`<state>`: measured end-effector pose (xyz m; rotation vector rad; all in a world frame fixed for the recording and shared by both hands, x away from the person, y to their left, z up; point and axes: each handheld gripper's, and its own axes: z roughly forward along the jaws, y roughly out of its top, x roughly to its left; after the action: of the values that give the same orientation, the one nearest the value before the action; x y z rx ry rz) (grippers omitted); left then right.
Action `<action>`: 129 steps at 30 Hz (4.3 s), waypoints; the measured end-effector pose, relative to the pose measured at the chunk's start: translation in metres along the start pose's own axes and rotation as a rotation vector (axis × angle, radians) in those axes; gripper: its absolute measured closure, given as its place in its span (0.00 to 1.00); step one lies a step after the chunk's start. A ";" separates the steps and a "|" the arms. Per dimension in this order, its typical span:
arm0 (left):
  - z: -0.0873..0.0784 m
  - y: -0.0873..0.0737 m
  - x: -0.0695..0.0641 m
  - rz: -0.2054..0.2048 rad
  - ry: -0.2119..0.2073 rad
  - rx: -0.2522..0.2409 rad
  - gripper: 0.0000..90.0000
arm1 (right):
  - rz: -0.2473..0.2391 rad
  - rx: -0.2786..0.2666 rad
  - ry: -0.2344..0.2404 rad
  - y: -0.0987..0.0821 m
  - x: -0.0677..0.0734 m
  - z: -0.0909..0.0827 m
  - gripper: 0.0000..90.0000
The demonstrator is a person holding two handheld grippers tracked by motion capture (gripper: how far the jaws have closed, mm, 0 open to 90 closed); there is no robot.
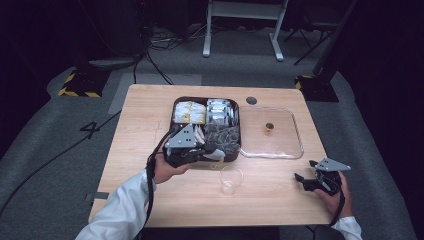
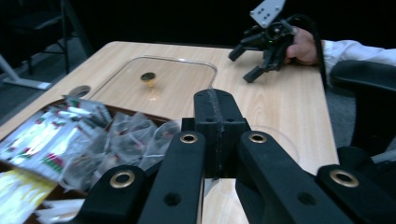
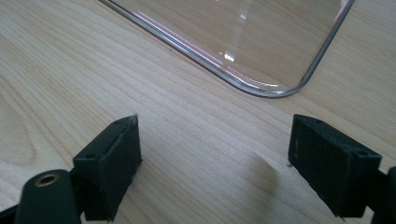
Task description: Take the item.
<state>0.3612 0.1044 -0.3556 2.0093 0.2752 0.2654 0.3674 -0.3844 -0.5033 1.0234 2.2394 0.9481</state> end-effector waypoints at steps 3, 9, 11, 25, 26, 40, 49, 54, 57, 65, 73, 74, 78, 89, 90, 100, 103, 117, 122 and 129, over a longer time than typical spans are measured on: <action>0.005 0.002 -0.004 0.011 -0.020 0.008 1.00 | 0.000 0.000 0.000 0.000 0.000 0.000 0.19; 0.018 0.001 -0.008 0.006 -0.061 0.024 1.00 | -0.001 0.000 -0.001 0.000 0.000 0.000 0.19; 0.023 0.000 -0.009 0.006 -0.075 0.027 1.00 | -0.001 0.000 -0.001 0.000 0.000 0.000 0.19; 0.058 -0.015 -0.018 0.015 -0.127 0.105 1.00 | -0.002 -0.001 -0.002 0.000 0.000 0.000 0.19; 0.061 -0.016 -0.019 0.022 -0.129 0.115 1.00 | -0.001 -0.001 -0.002 0.000 0.000 0.000 0.19; 0.083 -0.025 -0.023 0.032 -0.158 0.196 1.00 | -0.004 -0.001 -0.004 0.000 0.000 0.000 0.19; 0.088 -0.029 -0.024 0.032 -0.176 0.229 0.91 | -0.005 -0.001 -0.005 0.000 0.000 0.000 0.19; 0.088 -0.029 -0.025 0.036 -0.179 0.231 0.92 | -0.005 -0.002 -0.004 0.000 0.000 0.000 0.19; 0.087 -0.029 -0.025 0.035 -0.176 0.227 0.92 | -0.005 -0.002 -0.004 0.000 0.000 0.000 0.19; 0.076 -0.025 -0.019 0.034 -0.144 0.204 0.84 | -0.005 -0.002 -0.004 0.000 0.001 0.000 0.19; 0.063 -0.025 -0.013 0.024 -0.068 0.198 0.67 | -0.004 -0.001 -0.004 0.000 0.000 0.000 0.19; 0.062 -0.025 -0.013 0.022 -0.063 0.194 0.65 | -0.004 -0.001 -0.004 0.000 0.000 0.000 0.19; 0.053 -0.023 -0.010 0.034 -0.014 0.210 0.57 | -0.002 -0.001 -0.003 0.000 0.000 0.000 0.19; 0.035 -0.021 -0.006 0.018 0.075 0.223 0.34 | -0.001 0.000 -0.002 0.000 0.000 0.000 0.19; 0.034 -0.022 -0.005 0.020 0.080 0.225 0.33 | -0.001 -0.001 -0.002 0.000 0.000 0.000 0.19; 0.023 -0.030 -0.001 0.017 0.148 0.267 0.19 | -0.004 -0.001 -0.004 0.000 0.000 0.000 0.19; 0.017 -0.033 -0.001 0.018 0.171 0.264 0.19 | -0.002 -0.001 -0.004 0.000 0.000 0.000 0.19; -0.008 -0.055 0.004 0.011 0.248 0.315 0.19 | -0.002 -0.001 -0.004 0.000 0.000 0.000 0.19; -0.017 -0.065 0.005 0.008 0.281 0.338 0.19 | -0.001 -0.001 -0.005 0.000 0.000 0.000 0.19; -0.029 -0.086 0.010 -0.026 0.335 0.359 0.19 | -0.001 -0.001 -0.006 0.000 0.000 0.000 0.19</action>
<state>0.3554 0.1692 -0.4197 2.3076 0.5944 0.5711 0.3672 -0.3842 -0.5033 1.0241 2.2339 0.9439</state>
